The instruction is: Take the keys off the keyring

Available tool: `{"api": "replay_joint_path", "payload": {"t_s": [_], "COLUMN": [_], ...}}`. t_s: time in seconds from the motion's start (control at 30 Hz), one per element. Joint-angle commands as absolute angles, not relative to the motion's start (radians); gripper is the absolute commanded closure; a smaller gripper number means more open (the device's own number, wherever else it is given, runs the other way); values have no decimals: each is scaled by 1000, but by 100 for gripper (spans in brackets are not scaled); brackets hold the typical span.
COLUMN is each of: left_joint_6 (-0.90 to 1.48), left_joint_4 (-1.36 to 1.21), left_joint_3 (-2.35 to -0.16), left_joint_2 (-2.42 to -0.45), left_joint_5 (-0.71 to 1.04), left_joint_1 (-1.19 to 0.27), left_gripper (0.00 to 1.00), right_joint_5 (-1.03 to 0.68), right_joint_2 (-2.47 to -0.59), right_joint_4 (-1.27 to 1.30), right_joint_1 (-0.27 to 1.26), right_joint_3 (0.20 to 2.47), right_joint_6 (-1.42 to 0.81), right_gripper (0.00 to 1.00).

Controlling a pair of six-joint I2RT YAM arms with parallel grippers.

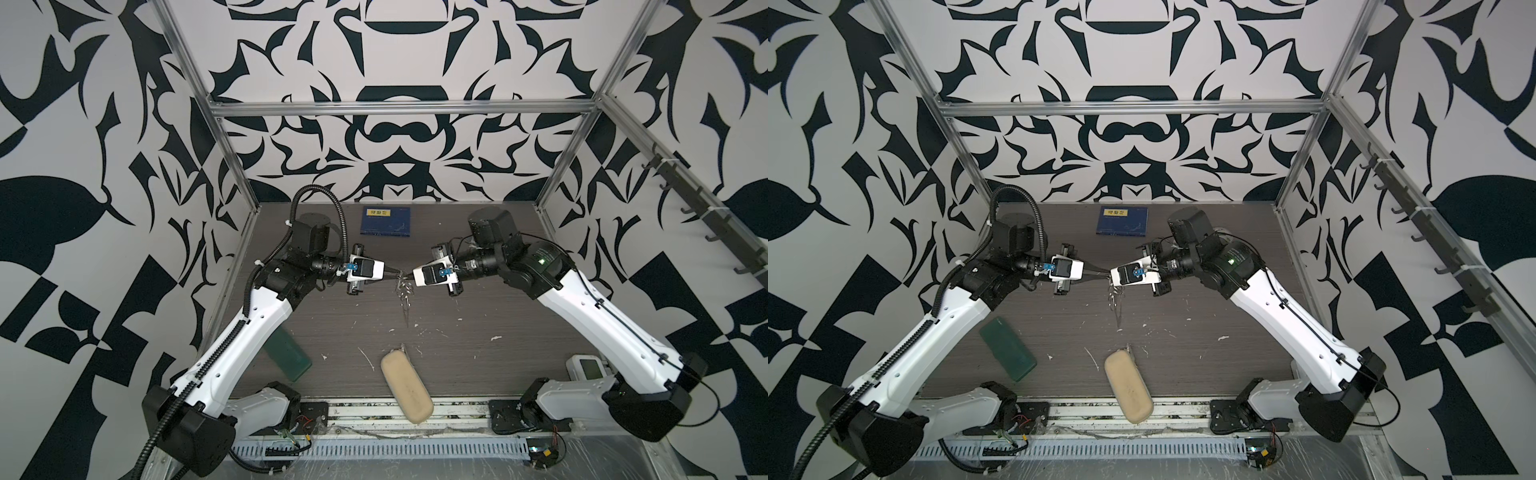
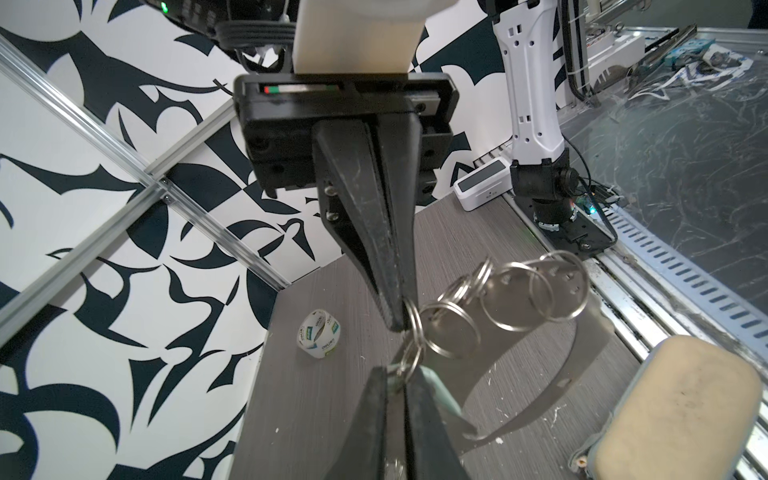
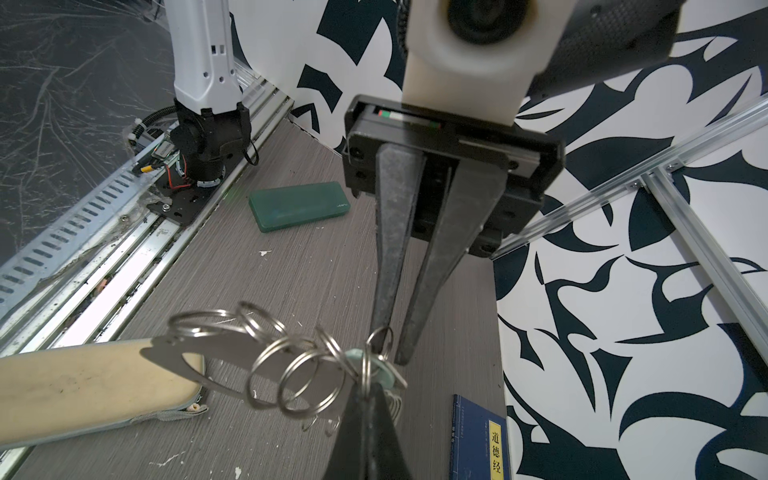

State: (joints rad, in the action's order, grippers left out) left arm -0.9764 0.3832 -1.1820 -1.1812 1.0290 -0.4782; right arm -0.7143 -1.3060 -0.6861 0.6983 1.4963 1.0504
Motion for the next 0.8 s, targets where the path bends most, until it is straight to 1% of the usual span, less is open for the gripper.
{"api": "replay_joint_path", "payload": {"t_s": [0.0,0.13,0.23,0.37,0.7,0.77], "left_joint_6": [-979,-978,-977,-976,-983,-985], "left_joint_4": [390,392,393,394,393,393], "left_joint_3": [-1207,-1210,-1213,-1213,-1219,-1218], "left_joint_2": [-1182,-1179,-1179,-1172,-1171,-1173], "left_joint_5": [1040,1046,1058,1063,1067,1067], "left_joint_1": [-482,-482,-484,-488,-500,-503], "left_gripper": [88,82,81,85,83,87], "right_joint_5": [-752,-752,-754,-751,-745,-745], "right_joint_2": [-1293,-1294,-1298,-1298,-1311,-1312], "right_joint_4": [-660,-658,-662,-663,-676,-677], "right_joint_1": [701,701,701,701,700,701], "right_joint_3": [1547,1547,1556,1557,1571,1572], "right_joint_6": [1055,1058,1059,1060,1067,1067], "right_gripper": [100,100,100,100,100,100]}}
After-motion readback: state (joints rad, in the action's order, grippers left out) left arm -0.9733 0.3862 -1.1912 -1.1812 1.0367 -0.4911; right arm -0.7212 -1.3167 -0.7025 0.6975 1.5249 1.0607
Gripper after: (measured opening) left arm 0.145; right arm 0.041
